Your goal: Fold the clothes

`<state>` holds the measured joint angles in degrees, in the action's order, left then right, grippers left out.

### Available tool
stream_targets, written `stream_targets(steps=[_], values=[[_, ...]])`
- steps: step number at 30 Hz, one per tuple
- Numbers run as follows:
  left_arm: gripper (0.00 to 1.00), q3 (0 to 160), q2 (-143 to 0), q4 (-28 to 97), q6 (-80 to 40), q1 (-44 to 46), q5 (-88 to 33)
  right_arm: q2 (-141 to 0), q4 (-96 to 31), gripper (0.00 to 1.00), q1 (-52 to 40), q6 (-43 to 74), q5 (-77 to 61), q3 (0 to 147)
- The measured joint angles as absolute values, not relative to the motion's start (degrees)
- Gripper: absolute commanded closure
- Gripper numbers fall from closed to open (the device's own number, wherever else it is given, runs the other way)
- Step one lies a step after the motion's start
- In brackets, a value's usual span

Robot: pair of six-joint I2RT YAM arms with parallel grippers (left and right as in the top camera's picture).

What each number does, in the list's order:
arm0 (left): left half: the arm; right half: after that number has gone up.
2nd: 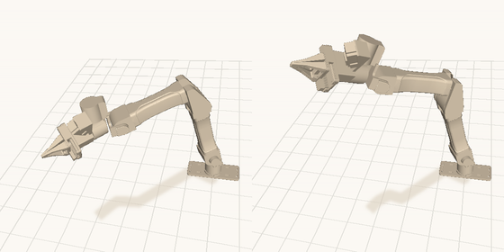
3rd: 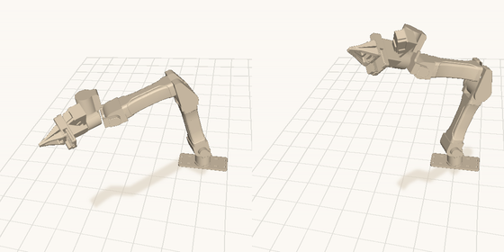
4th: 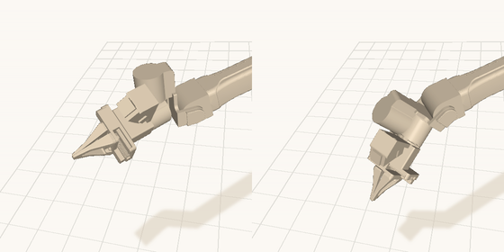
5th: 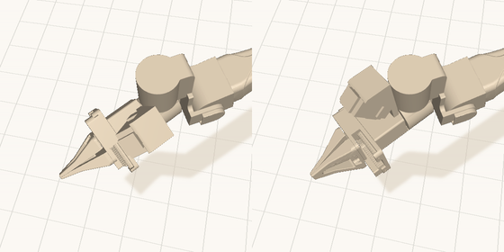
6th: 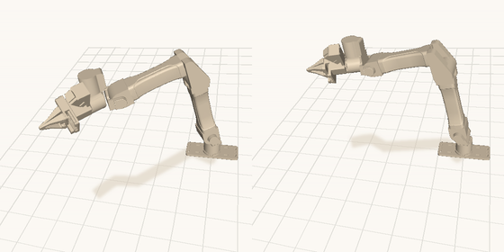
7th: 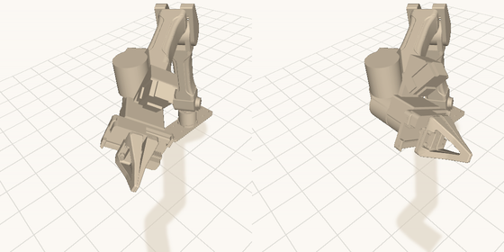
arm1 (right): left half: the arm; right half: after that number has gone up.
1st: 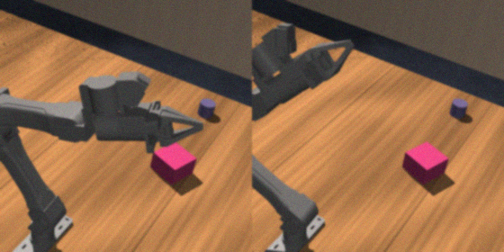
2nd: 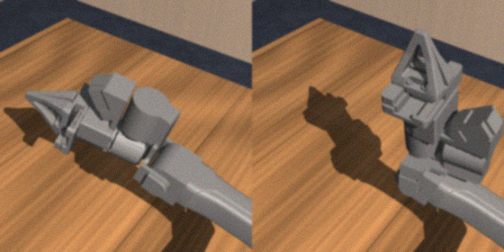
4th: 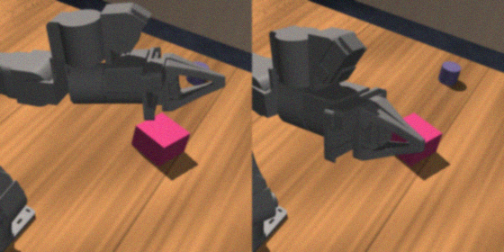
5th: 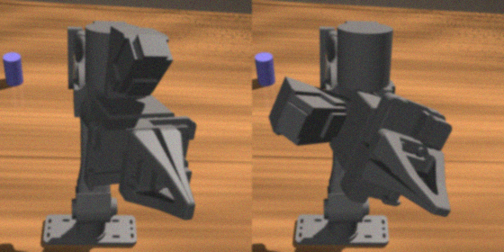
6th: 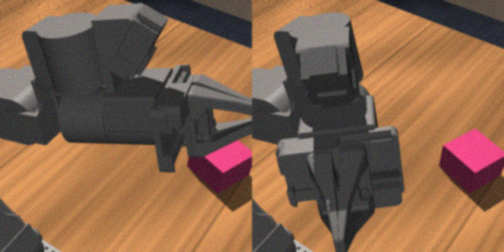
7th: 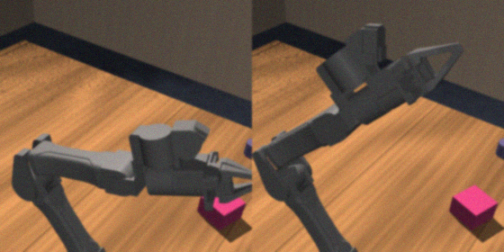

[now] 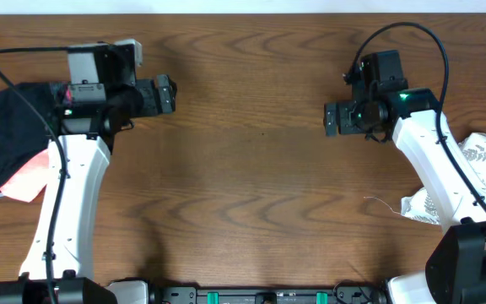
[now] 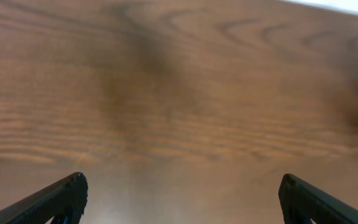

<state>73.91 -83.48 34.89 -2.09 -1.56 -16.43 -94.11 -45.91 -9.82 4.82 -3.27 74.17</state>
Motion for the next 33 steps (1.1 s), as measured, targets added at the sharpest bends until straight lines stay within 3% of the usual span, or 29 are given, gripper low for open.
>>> stream_targets(steps=[9, 17, 24, 33], values=[[0.02, 72.8, -80.8, 43.1, -1.5, -1.8, -13.5, -90.5, -51.3, 0.04, -7.8, 4.1, -2.8, 74.1], [0.02, 60.3, -55.5, 41.9, -1.5, -1.8, -13.1, -66.5, -49.8, 0.01, -7.8, 6.8, -2.3, 68.6], [0.02, 46.3, -31.4, 42.5, -4.6, -1.8, -13.1, -43.8, -48.1, 0.01, -9.4, 10.9, 2.3, 49.2], [0.02, 42.8, -21.8, 47.4, -6.0, -1.8, -13.1, -28.8, -51.1, 0.01, -9.6, 13.5, 7.3, 38.5]])
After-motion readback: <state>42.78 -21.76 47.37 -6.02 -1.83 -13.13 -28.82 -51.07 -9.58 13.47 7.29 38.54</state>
